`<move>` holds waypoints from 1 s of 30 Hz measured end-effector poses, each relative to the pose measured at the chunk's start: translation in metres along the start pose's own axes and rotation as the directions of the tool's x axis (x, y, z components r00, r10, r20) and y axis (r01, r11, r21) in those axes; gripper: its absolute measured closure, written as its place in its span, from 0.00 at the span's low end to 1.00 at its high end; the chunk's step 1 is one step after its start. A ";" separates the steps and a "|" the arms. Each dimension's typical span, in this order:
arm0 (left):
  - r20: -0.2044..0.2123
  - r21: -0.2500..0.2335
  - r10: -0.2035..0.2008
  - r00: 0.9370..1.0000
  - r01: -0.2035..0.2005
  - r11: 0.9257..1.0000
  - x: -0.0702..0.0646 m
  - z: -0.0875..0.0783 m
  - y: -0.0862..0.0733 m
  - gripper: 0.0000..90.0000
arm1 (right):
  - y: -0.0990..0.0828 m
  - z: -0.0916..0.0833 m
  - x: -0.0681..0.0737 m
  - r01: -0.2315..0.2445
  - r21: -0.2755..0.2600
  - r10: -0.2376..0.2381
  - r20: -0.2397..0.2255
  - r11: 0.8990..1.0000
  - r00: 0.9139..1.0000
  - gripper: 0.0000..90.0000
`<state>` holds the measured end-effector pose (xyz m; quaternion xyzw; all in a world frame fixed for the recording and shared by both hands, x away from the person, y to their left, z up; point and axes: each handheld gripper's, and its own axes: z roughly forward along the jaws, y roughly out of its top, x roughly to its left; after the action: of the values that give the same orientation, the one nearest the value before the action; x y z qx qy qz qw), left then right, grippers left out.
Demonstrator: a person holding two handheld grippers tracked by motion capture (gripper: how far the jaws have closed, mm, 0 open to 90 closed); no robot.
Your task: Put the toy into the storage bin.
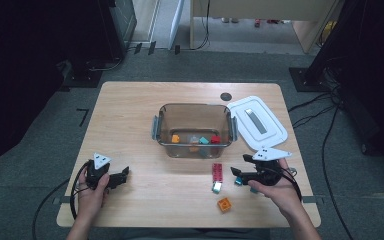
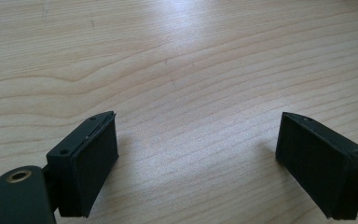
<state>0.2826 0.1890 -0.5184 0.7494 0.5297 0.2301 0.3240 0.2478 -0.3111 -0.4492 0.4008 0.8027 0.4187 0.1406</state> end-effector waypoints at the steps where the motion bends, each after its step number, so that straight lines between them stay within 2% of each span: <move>1: 0.000 0.000 0.000 1.000 0.000 1.000 0.000 0.000 0.000 0.14 | -0.004 0.001 -0.001 -0.007 0.003 0.007 0.002 1.000 1.000 0.37; 6: 0.000 0.001 0.001 1.000 -0.001 1.000 0.000 0.000 0.000 0.14 | -0.018 0.007 -0.003 -0.029 0.023 0.029 0.008 0.999 1.000 0.37; 9: 0.000 0.001 0.001 1.000 -0.001 1.000 0.000 0.000 0.000 0.14 | -0.027 0.011 -0.004 -0.011 0.052 0.010 0.025 0.999 1.000 0.37; 12: 0.000 0.001 0.001 1.000 -0.001 1.000 0.000 0.000 0.000 0.14 | -0.032 0.014 -0.006 -0.007 0.071 0.006 0.016 0.997 1.000 0.37; 21: 0.000 0.001 0.002 1.000 -0.002 1.000 0.000 0.000 0.000 0.14 | -0.044 0.023 -0.008 0.057 0.150 -0.066 0.055 0.987 0.996 0.36; 30: 0.000 0.001 0.002 1.000 -0.002 1.000 0.000 0.000 0.000 0.14 | -0.050 0.028 -0.007 0.094 0.187 -0.105 0.051 0.978 0.993 0.39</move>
<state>0.2825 0.1891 -0.5183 0.7501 0.5291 0.2302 0.3232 0.2412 -0.3173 -0.5064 0.3838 0.8525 0.3226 0.1479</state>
